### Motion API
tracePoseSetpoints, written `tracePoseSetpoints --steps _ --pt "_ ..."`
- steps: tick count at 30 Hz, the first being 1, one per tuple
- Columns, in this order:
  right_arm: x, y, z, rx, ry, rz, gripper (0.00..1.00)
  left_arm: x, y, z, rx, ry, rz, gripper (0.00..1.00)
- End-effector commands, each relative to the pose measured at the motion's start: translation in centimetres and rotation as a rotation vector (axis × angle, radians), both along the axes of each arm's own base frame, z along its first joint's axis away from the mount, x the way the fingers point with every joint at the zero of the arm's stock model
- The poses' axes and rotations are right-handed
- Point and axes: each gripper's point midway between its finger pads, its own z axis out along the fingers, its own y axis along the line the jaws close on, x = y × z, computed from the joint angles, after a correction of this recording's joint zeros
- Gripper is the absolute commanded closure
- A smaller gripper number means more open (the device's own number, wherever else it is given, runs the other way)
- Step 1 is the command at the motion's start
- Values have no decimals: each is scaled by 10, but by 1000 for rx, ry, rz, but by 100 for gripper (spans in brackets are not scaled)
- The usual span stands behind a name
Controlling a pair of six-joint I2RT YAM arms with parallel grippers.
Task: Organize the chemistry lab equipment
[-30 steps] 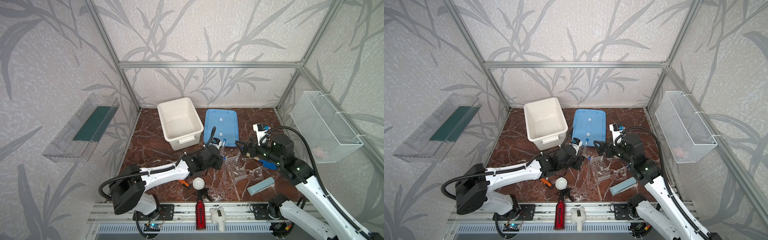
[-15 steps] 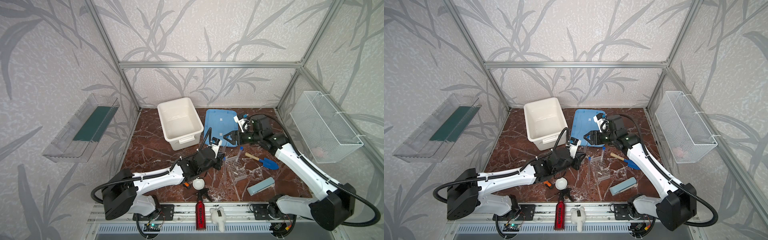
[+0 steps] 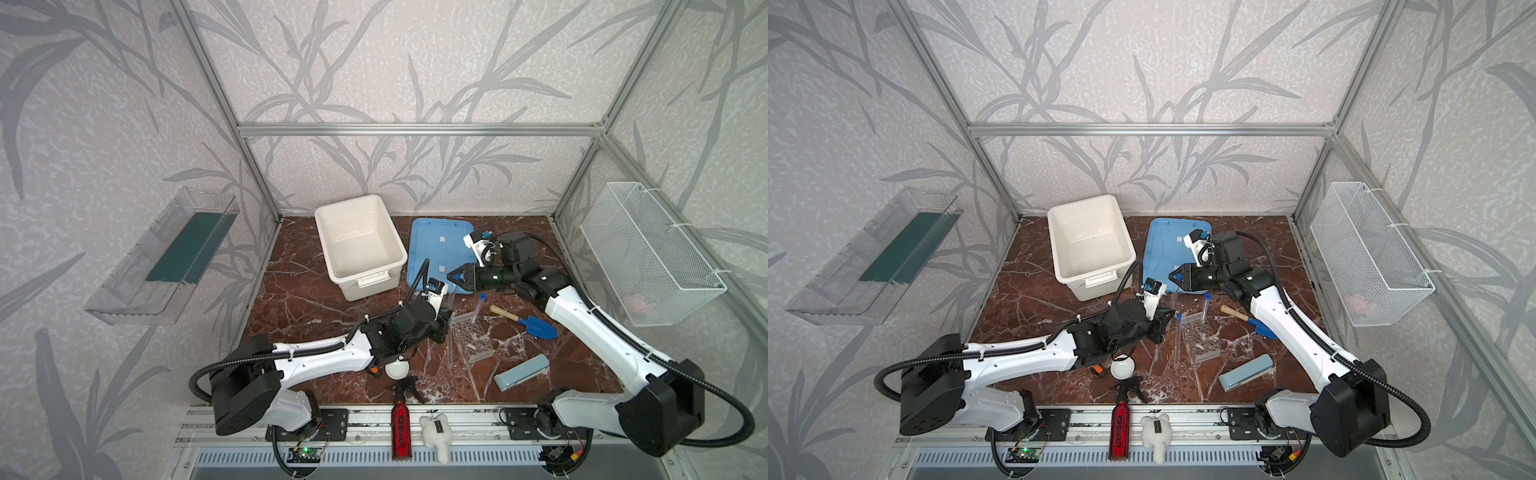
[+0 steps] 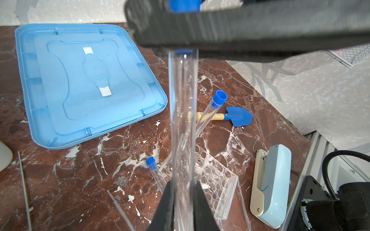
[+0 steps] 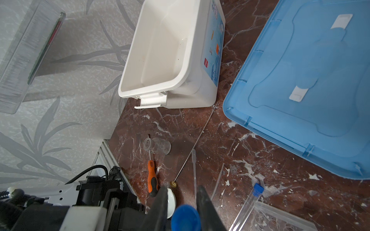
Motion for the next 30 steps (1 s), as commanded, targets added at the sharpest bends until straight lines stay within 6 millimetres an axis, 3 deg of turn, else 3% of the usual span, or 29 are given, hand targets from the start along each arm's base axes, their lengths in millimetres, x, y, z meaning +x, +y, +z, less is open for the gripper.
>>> tracePoseSetpoints --steps 1,12,14,15,17,19,22,30 --pt "-6 1 1 7 -7 21 74 6 -6 15 -17 -35 18 85" --pt "-11 -6 -1 -11 -19 6 87 6 -13 13 -30 -31 12 82" --pt "-11 -8 1 -17 -35 0 87 6 -12 13 -33 -35 11 73" --pt "-11 -9 1 -23 -42 -1 87 6 -11 15 -43 -39 18 64" --pt "-11 -12 3 -38 -61 -6 87 5 -11 19 -66 -46 11 34" --pt "-12 -17 7 -61 -102 -11 87 3 -12 24 -98 -37 5 12" --pt "-12 -30 12 -142 -189 -39 87 0 -15 33 -158 6 2 2" --pt "-23 -60 36 -265 -433 -103 87 -7 -24 50 -242 89 -38 1"
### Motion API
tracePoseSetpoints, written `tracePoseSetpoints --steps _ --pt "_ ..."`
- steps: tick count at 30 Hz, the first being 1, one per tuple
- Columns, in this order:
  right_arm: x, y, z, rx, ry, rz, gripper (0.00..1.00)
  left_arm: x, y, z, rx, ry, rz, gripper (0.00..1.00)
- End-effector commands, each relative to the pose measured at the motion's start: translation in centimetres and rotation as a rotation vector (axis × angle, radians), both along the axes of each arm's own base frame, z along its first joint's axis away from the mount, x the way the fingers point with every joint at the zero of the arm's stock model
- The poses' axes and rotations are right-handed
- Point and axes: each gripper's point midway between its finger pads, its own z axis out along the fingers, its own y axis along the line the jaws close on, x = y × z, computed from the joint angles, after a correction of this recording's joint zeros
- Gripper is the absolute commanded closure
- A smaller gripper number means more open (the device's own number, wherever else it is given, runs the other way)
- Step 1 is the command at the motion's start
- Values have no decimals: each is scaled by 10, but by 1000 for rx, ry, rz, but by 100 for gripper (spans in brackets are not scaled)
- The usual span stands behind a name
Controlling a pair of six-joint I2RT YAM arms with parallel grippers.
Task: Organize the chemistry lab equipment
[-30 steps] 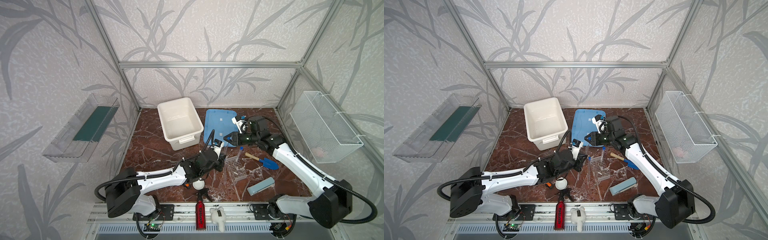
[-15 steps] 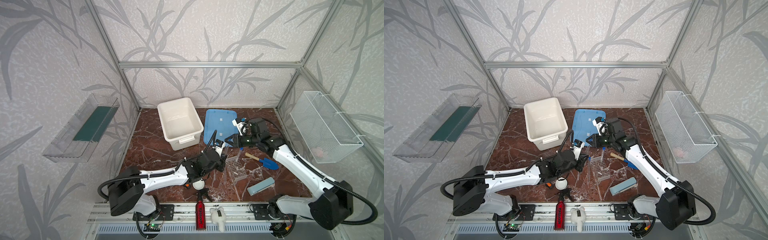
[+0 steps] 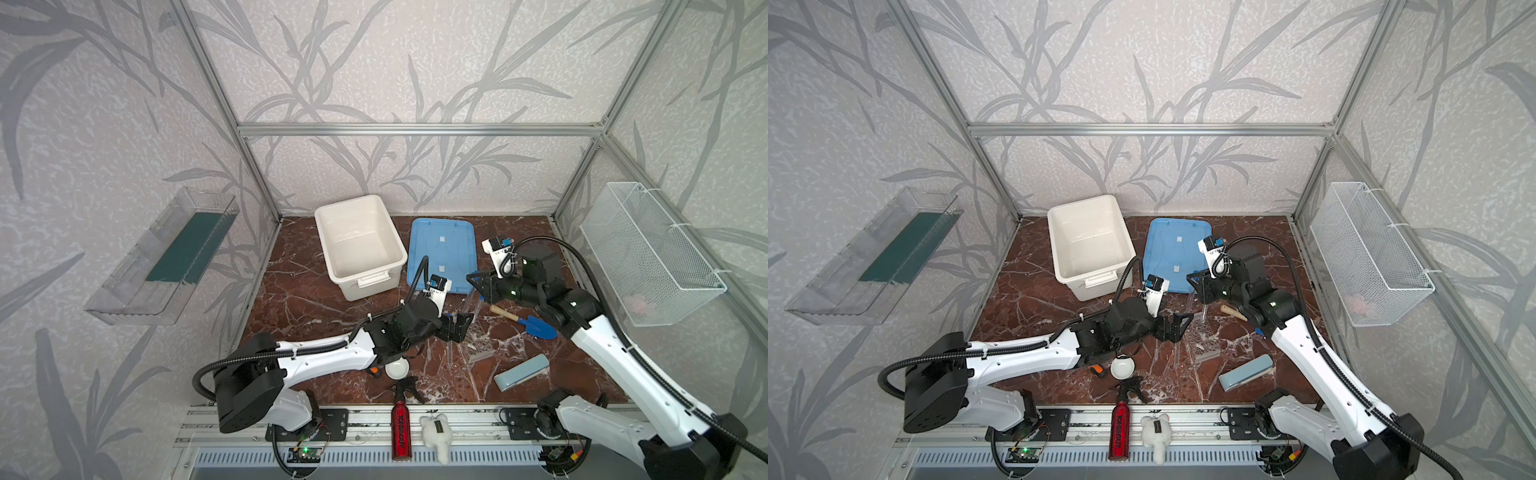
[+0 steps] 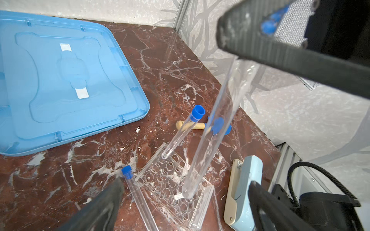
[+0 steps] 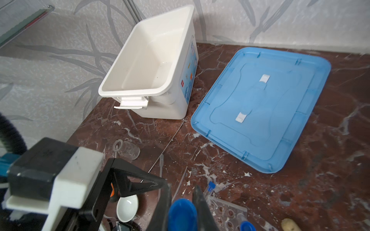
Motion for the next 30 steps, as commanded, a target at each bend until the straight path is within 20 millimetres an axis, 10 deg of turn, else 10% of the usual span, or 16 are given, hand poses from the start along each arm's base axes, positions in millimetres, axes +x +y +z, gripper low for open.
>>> tracePoseSetpoints --steps 1,11,30 --pt "-2 -14 6 -81 -106 -33 87 -3 -6 30 -98 14 -32 1" --pt "-31 -38 -5 -77 -161 -89 88 -10 -3 18 -66 60 -72 1" --pt "-20 -56 -69 -60 -215 -246 88 -3 14 -53 79 194 56 1"
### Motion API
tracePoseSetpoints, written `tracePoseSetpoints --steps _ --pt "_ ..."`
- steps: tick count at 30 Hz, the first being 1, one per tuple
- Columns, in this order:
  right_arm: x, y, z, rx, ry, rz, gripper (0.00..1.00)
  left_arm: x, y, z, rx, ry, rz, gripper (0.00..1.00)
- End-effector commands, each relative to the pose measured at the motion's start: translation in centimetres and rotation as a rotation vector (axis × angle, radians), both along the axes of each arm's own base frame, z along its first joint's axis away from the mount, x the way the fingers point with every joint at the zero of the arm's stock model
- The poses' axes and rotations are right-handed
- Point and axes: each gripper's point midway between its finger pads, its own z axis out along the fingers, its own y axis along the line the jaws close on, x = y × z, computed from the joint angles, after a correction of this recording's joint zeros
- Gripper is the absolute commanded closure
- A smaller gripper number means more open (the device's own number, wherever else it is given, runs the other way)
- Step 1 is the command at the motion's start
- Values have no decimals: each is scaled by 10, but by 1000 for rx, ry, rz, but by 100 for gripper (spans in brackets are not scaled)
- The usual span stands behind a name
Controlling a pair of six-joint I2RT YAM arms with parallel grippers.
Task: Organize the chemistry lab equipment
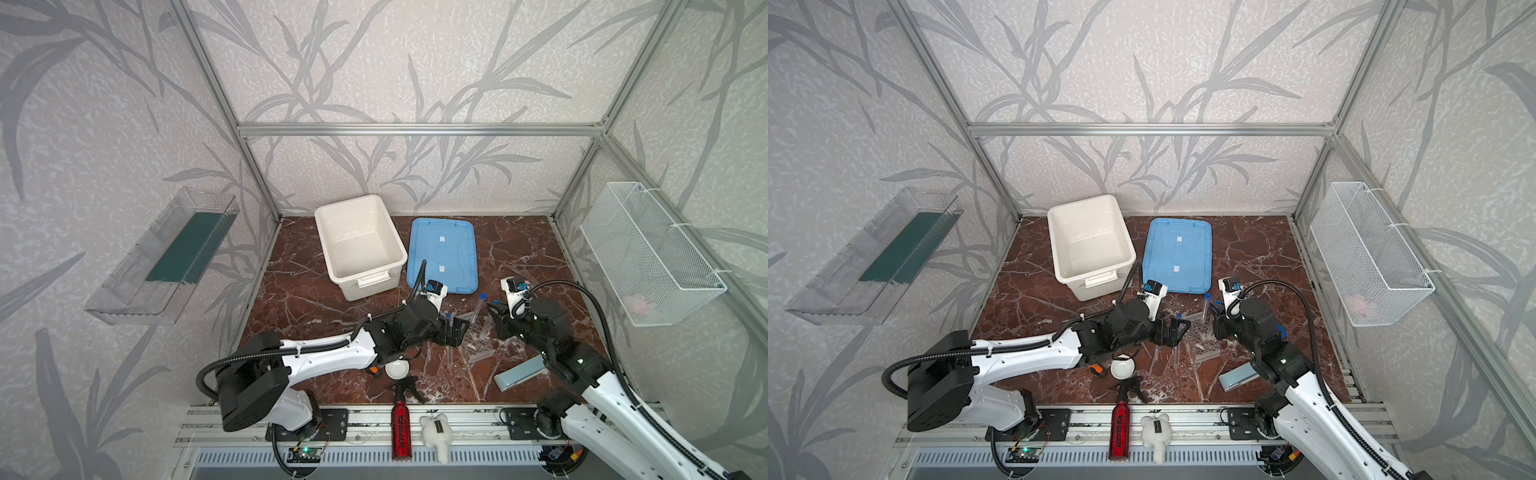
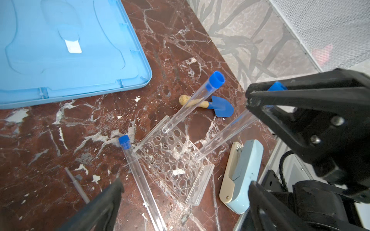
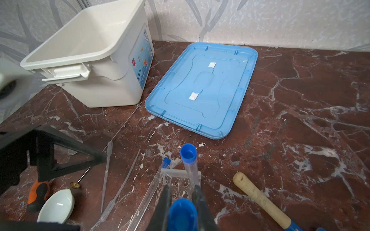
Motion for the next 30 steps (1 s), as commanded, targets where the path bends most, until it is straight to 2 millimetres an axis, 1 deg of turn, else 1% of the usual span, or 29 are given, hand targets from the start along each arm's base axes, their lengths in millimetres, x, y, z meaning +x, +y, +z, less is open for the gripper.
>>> tracePoseSetpoints --steps 1,8,13,19,24,27,30 --pt "10 -1 17 19 -100 -26 88 4 4 -12 32 25 35 1" --pt "16 -4 6 -12 -116 -50 88 4 -3 -16 33 33 13 1" --pt "18 -6 1 -4 -129 -67 88 4 -6 -18 31 38 5 1" --pt "19 -6 -7 15 -126 -80 87 4 -7 -22 30 46 8 1" --pt "18 -6 -18 18 -108 -77 86 5 -4 -24 41 49 20 1" --pt "17 -5 -23 16 -95 -76 80 5 -2 -25 51 51 30 1" --pt "16 -7 -24 16 -90 -80 68 6 0 -26 65 54 38 1"
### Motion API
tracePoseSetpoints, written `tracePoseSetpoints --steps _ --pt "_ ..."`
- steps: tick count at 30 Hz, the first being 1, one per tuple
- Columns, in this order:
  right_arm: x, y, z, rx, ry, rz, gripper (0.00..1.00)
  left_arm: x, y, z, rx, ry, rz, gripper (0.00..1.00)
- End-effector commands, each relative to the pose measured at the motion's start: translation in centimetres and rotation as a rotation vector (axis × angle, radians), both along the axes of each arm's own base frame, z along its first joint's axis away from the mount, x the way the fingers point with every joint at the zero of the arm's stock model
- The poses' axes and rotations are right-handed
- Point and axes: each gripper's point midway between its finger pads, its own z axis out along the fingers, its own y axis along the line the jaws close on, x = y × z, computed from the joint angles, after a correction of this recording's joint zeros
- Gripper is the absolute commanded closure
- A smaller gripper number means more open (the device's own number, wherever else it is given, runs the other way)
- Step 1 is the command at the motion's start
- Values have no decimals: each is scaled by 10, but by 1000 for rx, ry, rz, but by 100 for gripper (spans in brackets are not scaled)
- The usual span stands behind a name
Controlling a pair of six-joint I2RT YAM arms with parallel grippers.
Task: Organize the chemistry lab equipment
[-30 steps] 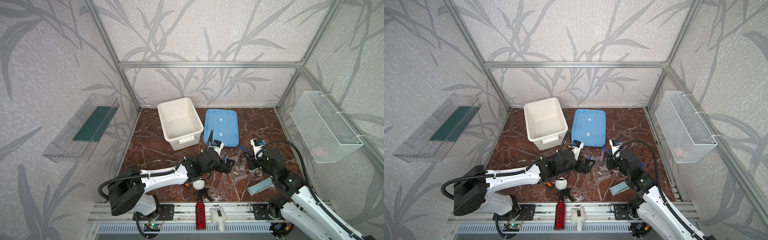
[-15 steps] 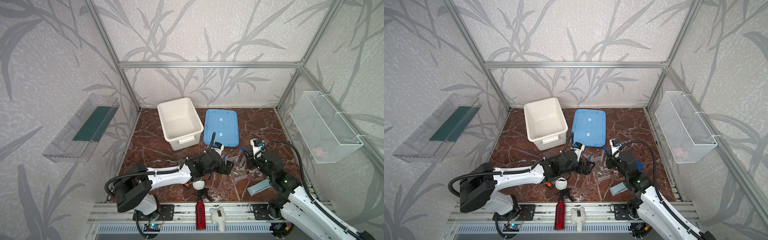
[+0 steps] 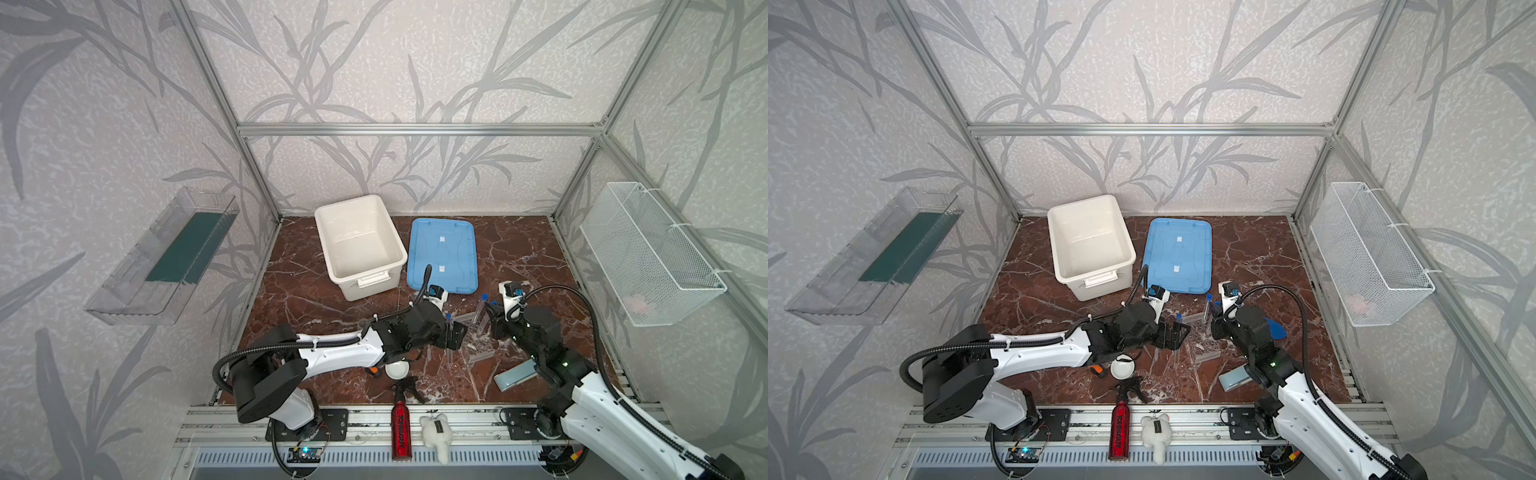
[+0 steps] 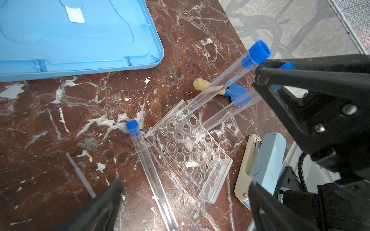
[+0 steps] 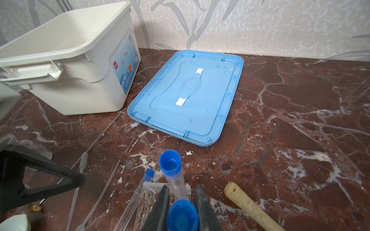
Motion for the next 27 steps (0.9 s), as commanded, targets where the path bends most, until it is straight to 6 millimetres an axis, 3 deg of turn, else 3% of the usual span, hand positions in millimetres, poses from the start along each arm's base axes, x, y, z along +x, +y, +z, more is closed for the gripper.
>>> tracePoseSetpoints --steps 1,6,8,11,15,21,27 --pt "0 -1 5 19 -23 -11 65 6 3 1 26 5 35 1" --pt "-3 -6 12 33 -36 -32 54 8 8 -10 136 14 32 1" --pt "-4 -10 18 50 -40 -54 42 5 9 -18 206 28 -1 5" --pt "-7 -20 29 81 -31 -117 20 1 12 -31 300 71 -32 18" --pt "-12 -30 46 107 -30 -164 0 -3 17 -47 393 130 -31 34" --pt "-17 -36 60 124 -33 -188 1 -12 11 -64 468 182 -78 37" --pt "-17 -38 56 118 -26 -196 1 -13 7 -79 530 224 -100 43"
